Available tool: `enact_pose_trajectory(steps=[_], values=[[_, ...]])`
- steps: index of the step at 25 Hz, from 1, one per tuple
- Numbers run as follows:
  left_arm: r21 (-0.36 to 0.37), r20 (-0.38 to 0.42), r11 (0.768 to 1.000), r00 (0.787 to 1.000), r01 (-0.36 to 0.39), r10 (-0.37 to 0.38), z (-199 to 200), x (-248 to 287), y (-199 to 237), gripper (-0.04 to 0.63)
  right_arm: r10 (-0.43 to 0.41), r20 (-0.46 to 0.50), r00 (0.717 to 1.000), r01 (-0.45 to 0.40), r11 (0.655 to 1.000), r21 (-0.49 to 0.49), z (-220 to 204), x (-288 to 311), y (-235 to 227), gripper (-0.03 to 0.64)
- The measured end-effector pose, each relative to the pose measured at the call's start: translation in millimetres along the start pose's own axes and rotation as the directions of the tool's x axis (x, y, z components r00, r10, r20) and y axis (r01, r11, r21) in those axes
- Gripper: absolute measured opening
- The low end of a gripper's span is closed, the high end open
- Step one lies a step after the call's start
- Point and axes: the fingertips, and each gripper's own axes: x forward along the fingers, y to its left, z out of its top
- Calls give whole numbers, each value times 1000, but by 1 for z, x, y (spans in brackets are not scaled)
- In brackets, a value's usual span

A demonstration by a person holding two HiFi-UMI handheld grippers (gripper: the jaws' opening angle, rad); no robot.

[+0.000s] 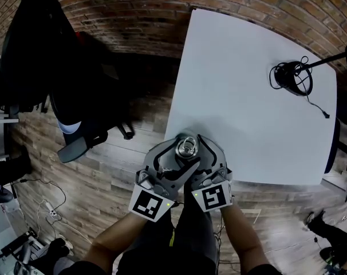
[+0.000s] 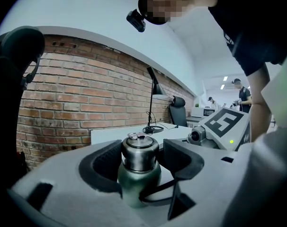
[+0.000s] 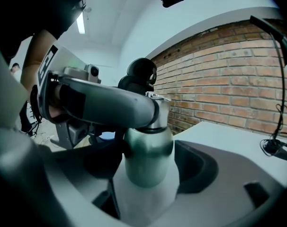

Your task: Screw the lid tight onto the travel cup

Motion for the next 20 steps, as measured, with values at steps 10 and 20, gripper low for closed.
enact_pose_trajectory(steps=[10, 20], values=[[33, 17, 991, 991, 129, -130, 0, -1, 1, 236, 4, 7, 1000, -4, 1000, -3, 0, 4, 0, 316], [127, -9, 825, 832, 550, -554, 1, -5, -7, 238, 52, 1, 999, -52, 998, -25, -1, 3, 1, 316]])
